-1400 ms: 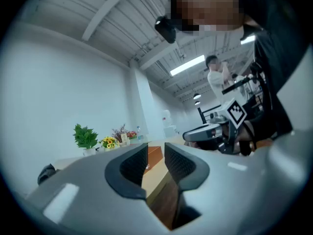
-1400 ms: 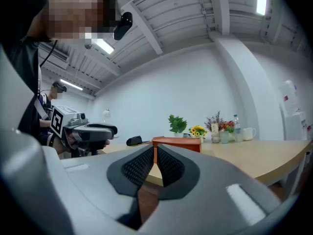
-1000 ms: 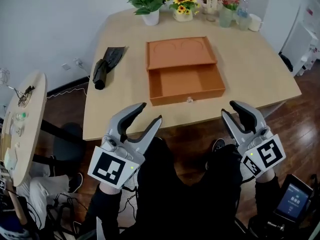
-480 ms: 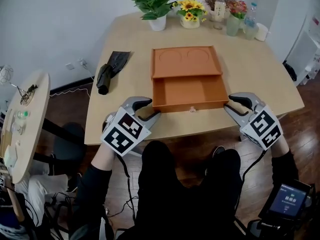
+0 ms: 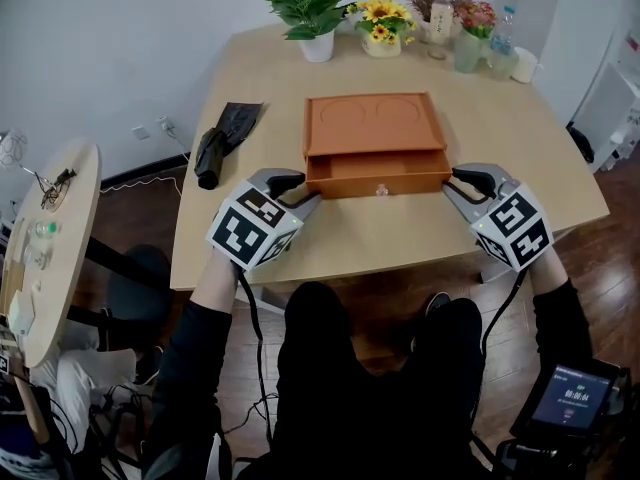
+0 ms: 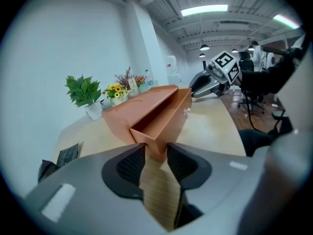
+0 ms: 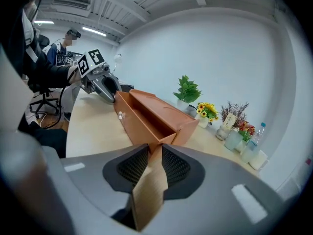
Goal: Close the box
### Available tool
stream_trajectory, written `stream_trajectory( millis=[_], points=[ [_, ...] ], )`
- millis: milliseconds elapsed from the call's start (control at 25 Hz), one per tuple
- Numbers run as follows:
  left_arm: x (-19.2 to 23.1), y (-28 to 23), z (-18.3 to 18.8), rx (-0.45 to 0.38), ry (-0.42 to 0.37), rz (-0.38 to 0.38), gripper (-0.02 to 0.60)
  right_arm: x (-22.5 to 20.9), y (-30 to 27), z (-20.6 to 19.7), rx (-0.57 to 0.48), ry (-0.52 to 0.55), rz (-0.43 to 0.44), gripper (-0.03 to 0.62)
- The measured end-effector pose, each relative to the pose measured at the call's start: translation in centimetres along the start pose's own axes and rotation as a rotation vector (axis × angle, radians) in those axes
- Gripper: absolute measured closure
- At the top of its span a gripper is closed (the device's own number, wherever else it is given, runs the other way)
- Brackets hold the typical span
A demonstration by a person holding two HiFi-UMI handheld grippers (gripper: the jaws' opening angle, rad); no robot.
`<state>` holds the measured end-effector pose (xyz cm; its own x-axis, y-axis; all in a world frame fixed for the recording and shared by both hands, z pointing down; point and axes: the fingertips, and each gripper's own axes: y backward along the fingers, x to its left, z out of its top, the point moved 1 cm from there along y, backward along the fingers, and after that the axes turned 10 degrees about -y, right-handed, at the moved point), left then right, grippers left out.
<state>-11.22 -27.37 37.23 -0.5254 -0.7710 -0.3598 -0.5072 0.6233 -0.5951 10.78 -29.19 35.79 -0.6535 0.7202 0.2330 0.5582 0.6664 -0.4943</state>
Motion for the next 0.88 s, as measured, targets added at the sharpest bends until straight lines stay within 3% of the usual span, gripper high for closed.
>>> stream_trajectory(
  millis=[160, 280, 360, 440, 520, 680, 880],
  points=[
    [0.9, -0.7, 0.1, 0.003, -0.008, 0.027, 0.457, -0.8, -1.0, 0.2, 0.006, 0.0, -0.01, 0.503],
    [1.2, -0.2, 0.3, -0.053, 0.017, 0.053, 0.454, -0.7, -0.9, 0.3, -0.007, -0.002, 0.014, 0.491],
    [1.8, 0.4, 0.5, -0.114, 0.055, 0.08, 0.411, -0.5, -0.7, 0.3, -0.018, -0.006, 0.054, 0.381],
    [2.6, 0.5, 0.5, -0.141, 0.074, 0.095, 0.301, -0.8, -0.9, 0.4, -0.014, -0.018, 0.093, 0.305],
    [2.8, -0.3, 0.3, -0.114, 0.069, 0.052, 0.245, -1.4, -1.6, 0.5, 0.004, -0.05, 0.126, 0.242],
    [2.3, -2.1, 0.4, -0.067, 0.081, -0.095, 0.23, -1.6, -3.1, 1.7, 0.02, -0.108, 0.193, 0.218],
    [2.7, -2.5, 1.3, -0.084, 0.093, -0.093, 0.271, -1.8, -3.6, 2.1, 0.034, -0.039, 0.157, 0.253]
  ],
)
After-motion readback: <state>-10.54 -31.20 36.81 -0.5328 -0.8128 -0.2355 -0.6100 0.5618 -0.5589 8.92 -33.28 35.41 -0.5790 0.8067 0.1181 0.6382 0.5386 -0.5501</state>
